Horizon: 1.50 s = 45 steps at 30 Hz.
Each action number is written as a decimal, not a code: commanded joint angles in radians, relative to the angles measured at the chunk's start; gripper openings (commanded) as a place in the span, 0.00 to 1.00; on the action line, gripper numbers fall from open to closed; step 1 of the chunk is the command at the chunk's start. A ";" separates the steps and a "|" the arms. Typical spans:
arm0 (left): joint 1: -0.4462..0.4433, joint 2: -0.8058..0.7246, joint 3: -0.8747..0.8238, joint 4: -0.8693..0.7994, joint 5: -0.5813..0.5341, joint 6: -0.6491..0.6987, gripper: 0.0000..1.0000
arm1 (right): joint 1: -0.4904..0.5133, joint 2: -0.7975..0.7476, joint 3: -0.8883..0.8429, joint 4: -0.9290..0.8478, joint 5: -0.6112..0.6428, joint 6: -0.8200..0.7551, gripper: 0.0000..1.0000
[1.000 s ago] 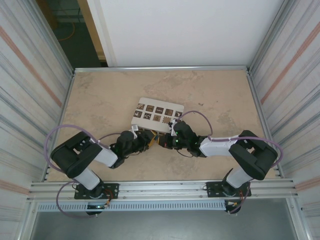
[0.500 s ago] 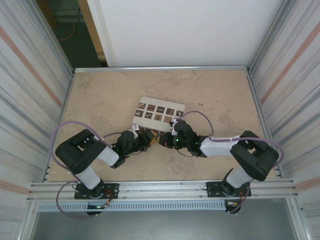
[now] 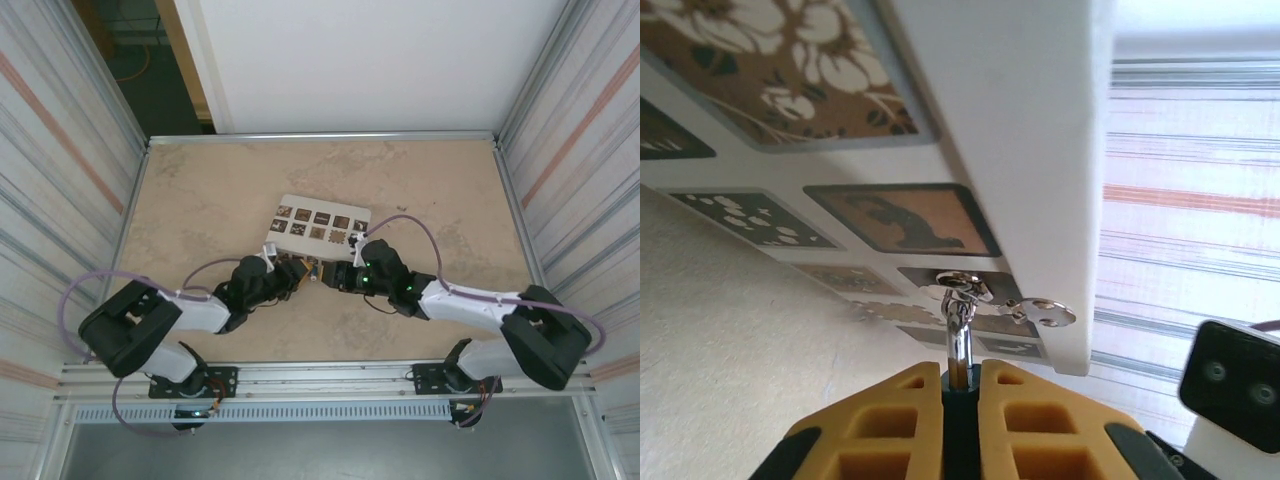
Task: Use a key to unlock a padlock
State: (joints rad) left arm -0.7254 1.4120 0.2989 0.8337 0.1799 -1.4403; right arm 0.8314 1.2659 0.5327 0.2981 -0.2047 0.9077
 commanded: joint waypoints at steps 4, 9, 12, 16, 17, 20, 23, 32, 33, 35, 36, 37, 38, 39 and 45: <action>0.001 -0.117 0.068 -0.167 -0.016 0.037 0.00 | 0.006 -0.188 0.010 -0.222 0.119 -0.342 0.41; -0.011 -0.131 0.094 -0.183 -0.007 0.001 0.00 | 0.075 -0.351 -0.011 -0.243 0.248 -0.664 0.57; -0.018 -0.134 0.116 -0.211 0.001 -0.015 0.00 | 0.101 -0.422 -0.050 -0.199 0.283 -0.814 0.63; -0.022 -0.144 0.140 -0.261 0.015 -0.034 0.00 | 0.124 -0.450 -0.053 -0.215 0.297 -1.001 0.64; -0.022 -0.150 0.146 -0.287 0.013 -0.046 0.00 | 0.136 -0.447 -0.047 -0.230 0.309 -1.051 0.62; -0.022 -0.166 0.162 -0.375 0.003 -0.085 0.00 | 0.177 -0.415 -0.038 -0.242 0.380 -1.186 0.60; -0.022 -0.182 0.172 -0.438 -0.005 -0.117 0.00 | 0.225 -0.360 -0.035 -0.234 0.451 -1.321 0.59; -0.022 -0.208 0.194 -0.555 -0.026 -0.170 0.00 | 0.310 -0.131 0.051 -0.202 0.595 -1.498 0.58; -0.022 -0.208 0.195 -0.556 -0.026 -0.173 0.00 | 0.318 -0.109 0.057 -0.188 0.599 -1.506 0.58; -0.022 -0.207 0.197 -0.556 -0.025 -0.175 0.00 | 0.330 -0.060 0.070 -0.160 0.599 -1.514 0.56; -0.022 -0.207 0.197 -0.556 -0.024 -0.176 0.00 | 0.335 -0.041 0.077 -0.152 0.598 -1.514 0.55; -0.022 -0.206 0.198 -0.556 -0.024 -0.176 0.00 | 0.340 -0.018 0.083 -0.140 0.599 -1.517 0.54; -0.022 -0.207 0.198 -0.558 -0.024 -0.178 0.00 | 0.345 0.002 0.089 -0.127 0.599 -1.518 0.53; -0.022 -0.207 0.199 -0.558 -0.024 -0.178 0.00 | 0.349 0.018 0.092 -0.116 0.598 -1.520 0.52; -0.022 -0.208 0.199 -0.559 -0.023 -0.179 0.00 | 0.360 0.085 0.104 -0.068 0.589 -1.514 0.45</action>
State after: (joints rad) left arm -0.7418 1.2442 0.4564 0.2546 0.1703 -1.6058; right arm 1.1812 1.3331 0.6044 0.1795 0.3706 -0.5907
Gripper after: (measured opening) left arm 0.110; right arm 0.460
